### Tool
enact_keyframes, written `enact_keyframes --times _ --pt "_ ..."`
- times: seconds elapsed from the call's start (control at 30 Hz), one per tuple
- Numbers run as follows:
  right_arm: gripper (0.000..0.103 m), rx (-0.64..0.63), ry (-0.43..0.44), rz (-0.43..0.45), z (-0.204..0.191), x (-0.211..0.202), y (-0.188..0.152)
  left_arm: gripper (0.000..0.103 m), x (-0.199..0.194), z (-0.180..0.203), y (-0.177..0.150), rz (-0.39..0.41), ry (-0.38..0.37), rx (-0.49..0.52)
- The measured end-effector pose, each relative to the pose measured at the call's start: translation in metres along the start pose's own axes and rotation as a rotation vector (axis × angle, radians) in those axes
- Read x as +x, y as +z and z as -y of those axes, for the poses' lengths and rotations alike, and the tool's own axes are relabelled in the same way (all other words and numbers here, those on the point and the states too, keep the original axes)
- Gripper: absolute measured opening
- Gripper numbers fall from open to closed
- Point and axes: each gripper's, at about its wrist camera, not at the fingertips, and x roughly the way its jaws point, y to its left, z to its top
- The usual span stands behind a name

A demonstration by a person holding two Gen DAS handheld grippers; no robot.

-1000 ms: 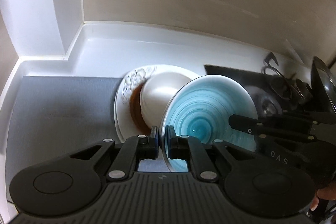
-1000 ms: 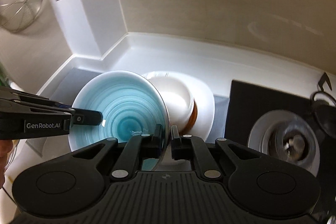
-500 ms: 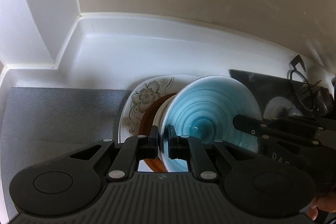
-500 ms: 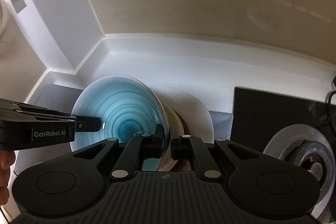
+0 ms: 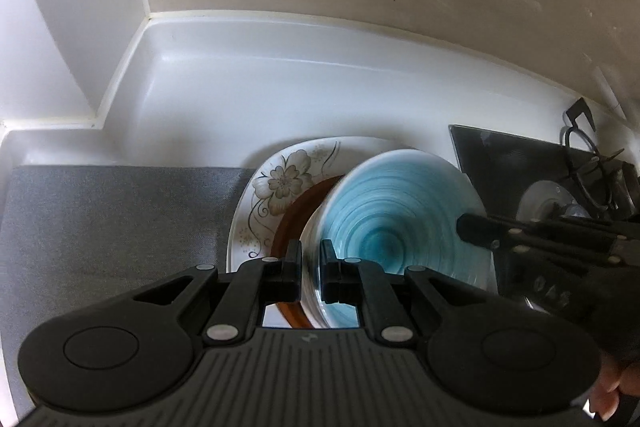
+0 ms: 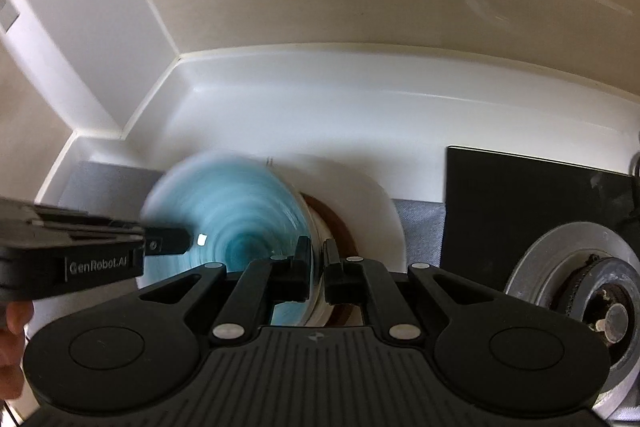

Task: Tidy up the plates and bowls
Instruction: 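Lower the teal bowl into the white bowl and open both tools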

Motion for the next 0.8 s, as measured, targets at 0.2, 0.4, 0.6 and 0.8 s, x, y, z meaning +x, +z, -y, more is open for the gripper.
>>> enact_keyframes --times 0.2,0.4,0.6,0.8 --pt "0.009 0.032 0.035 0.010 0.006 -0.005 0.002 0.080 -0.010 -0.010 0.000 0.056 0.015 -0.045" --pt "0.012 0.062 0.051 0.028 0.008 0.002 0.004 0.079 -0.013 -0.016 0.013 0.090 -0.003 -0.091" --pt "0.010 0.030 0.047 0.035 0.006 0.005 0.006 0.023 0.002 -0.014 0.023 0.031 -0.091 -0.103" --pt "0.010 0.085 0.070 -0.039 0.012 0.004 0.018 0.017 0.013 -0.019 0.033 -0.039 -0.114 -0.140"
